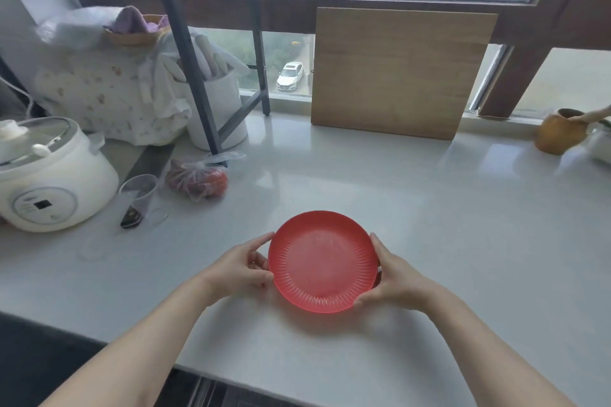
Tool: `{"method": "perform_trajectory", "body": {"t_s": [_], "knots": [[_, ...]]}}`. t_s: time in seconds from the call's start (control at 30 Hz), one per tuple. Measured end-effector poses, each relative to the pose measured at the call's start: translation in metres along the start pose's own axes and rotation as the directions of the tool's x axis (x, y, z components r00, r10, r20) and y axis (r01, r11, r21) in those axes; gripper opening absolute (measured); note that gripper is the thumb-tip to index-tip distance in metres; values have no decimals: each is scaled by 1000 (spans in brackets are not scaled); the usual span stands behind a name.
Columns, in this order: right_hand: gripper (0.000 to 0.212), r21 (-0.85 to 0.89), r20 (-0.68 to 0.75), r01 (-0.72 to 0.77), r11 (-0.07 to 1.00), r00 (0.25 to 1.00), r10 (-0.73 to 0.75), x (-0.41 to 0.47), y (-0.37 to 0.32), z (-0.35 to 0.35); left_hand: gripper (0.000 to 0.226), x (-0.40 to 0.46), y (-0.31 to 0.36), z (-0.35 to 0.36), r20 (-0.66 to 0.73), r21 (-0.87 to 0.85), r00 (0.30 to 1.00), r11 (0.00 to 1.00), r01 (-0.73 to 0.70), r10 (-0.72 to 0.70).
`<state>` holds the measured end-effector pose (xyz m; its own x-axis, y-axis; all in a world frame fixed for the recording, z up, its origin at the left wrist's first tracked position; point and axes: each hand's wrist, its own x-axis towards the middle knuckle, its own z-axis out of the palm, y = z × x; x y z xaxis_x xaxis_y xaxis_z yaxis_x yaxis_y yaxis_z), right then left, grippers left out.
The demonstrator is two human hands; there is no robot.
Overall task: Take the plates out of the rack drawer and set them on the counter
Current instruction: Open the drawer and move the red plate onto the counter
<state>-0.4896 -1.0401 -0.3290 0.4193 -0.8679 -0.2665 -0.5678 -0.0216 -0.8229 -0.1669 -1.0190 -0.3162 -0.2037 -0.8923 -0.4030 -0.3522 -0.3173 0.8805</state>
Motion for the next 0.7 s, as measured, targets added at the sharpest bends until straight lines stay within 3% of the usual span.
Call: {"method": "perform_trajectory", "body": {"t_s": [0.13, 0.37, 0.5, 0.7], "knots": [[95, -8, -54, 27, 1000, 998, -27, 34, -7, 2, 81, 15, 3, -6, -79, -11, 997, 999, -30, 29], [87, -46, -218, 56, 997, 974, -64, 93, -21, 11, 99, 53, 6, -3, -207, -80, 969, 985, -154, 135], [80, -62, -289, 32, 998, 956, -49, 123, -25, 14, 90, 82, 12, -4, -374, 17, 908, 980, -197, 189], [75, -52, -347, 15, 999, 937, -32, 158, -31, 8, 71, 115, 24, -10, -477, 28, 872, 993, -115, 115]]}}
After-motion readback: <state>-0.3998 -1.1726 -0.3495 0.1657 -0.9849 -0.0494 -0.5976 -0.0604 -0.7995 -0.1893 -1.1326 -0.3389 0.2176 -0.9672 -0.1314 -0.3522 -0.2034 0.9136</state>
